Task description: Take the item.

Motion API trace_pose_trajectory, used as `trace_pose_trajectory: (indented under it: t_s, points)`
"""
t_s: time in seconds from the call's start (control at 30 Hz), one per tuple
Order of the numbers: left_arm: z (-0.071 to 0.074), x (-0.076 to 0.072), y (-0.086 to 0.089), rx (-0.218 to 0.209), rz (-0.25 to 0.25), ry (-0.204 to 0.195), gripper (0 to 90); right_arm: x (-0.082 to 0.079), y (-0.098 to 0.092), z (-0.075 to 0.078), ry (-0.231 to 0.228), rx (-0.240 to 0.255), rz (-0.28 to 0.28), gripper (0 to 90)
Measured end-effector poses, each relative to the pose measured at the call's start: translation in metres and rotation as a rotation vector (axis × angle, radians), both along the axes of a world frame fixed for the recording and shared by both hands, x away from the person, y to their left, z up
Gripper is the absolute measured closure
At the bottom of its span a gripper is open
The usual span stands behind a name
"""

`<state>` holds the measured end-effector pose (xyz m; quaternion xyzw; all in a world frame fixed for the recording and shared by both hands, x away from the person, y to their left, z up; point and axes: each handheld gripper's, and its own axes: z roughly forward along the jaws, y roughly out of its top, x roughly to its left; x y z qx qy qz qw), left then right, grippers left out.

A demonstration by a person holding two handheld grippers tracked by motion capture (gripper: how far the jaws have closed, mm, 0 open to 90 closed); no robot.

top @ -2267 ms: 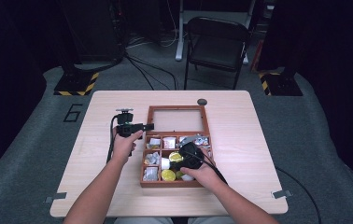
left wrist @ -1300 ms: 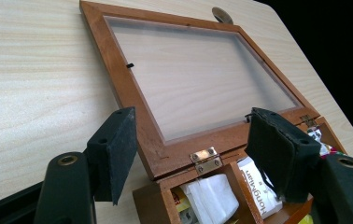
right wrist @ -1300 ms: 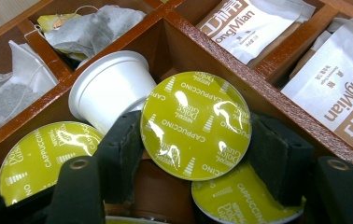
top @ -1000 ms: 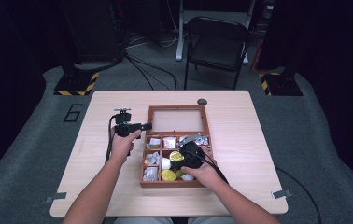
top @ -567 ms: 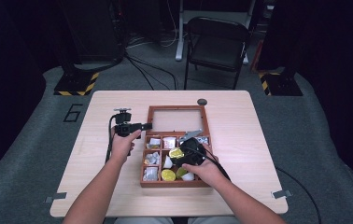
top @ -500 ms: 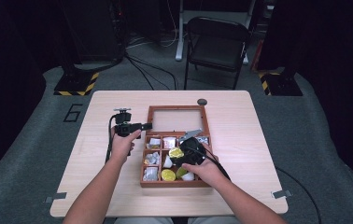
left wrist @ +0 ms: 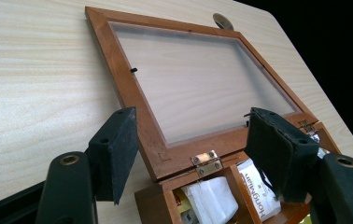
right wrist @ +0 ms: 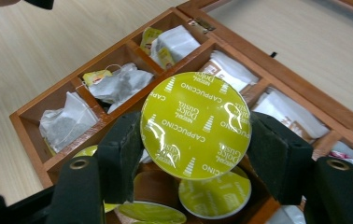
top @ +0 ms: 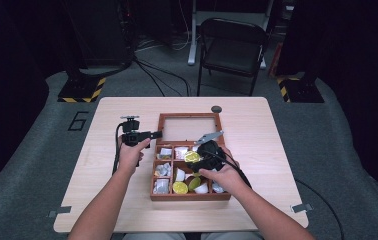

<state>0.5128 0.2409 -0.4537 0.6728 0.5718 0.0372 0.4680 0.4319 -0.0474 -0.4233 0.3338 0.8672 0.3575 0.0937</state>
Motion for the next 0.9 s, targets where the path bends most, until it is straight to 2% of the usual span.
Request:
trace_pose_trajectory:
  t_s: [0.27, 0.33, 0.57, 0.83, 0.9]
  points:
    - [-0.001, 0.0, 0.001, 0.003, -0.002, -0.001, 34.2, 0.011, -0.023, 0.007, -0.01, 0.019, -0.053, 37.1]
    - [-0.001, 0.0, 0.001, 0.004, -0.004, -0.001, 34.4, 0.012, -0.029, 0.008, -0.004, 0.022, -0.081, 37.1]
    - [0.0, 0.0, 0.0, -0.004, 0.004, 0.004, 34.4, 0.022, -0.063, 0.013, -0.008, 0.042, -0.161, 37.1]
    - [0.001, 0.0, 0.002, 0.003, 0.001, -0.001, 34.4, 0.03, -0.095, 0.012, -0.012, 0.031, -0.258, 37.1]
    - [0.001, -0.001, 0.002, 0.001, 0.004, 0.002, 34.4, 0.032, -0.102, 0.011, -0.019, 0.027, -0.263, 37.1]
